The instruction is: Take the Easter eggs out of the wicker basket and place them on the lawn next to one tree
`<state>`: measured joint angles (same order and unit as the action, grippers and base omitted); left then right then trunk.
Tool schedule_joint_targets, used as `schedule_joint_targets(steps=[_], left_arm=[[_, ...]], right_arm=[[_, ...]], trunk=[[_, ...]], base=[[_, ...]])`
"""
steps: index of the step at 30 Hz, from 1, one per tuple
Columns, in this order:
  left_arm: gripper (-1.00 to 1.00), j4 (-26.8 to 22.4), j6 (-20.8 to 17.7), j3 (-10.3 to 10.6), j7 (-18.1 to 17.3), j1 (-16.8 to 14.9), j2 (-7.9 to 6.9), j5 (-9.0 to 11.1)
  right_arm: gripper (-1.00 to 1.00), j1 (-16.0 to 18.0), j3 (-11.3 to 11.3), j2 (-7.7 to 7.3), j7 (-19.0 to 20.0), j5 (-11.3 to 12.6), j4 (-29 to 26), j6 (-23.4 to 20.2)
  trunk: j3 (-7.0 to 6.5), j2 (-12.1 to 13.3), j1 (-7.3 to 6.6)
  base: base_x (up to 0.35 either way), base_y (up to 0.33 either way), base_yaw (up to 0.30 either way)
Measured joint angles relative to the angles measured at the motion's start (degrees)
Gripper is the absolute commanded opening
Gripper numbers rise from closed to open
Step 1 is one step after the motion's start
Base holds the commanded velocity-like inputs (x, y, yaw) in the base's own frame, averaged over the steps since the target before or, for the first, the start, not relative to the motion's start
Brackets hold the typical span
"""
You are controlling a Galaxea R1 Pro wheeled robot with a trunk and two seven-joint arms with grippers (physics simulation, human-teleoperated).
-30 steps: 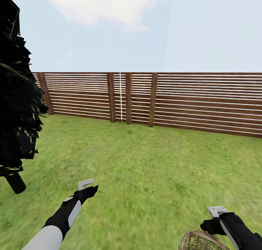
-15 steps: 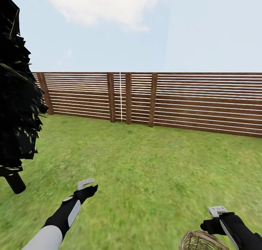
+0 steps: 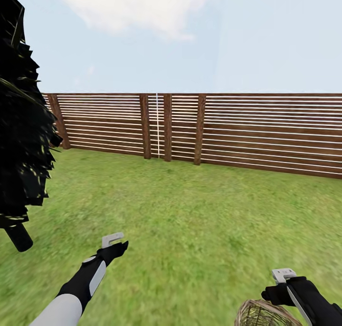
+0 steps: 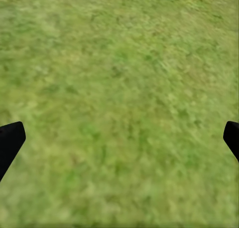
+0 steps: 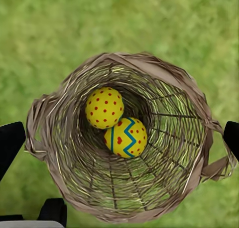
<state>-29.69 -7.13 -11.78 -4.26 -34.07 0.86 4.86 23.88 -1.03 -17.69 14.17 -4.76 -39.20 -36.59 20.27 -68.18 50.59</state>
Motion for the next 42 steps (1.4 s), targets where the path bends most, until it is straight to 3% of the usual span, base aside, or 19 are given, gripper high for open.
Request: schedule_joint_targets(steps=[42], left_arm=[[1.0, 0.61, 0.04, 0.16, 0.01, 0.0, 0.22, -0.08]], right_arm=[[1.0, 0.0, -0.32, -0.08, 0.02, 0.08, 0.02, 0.0]], trunk=[[7.55, -16.85, 9.23]], base=[[0.0, 0.0, 0.0]])
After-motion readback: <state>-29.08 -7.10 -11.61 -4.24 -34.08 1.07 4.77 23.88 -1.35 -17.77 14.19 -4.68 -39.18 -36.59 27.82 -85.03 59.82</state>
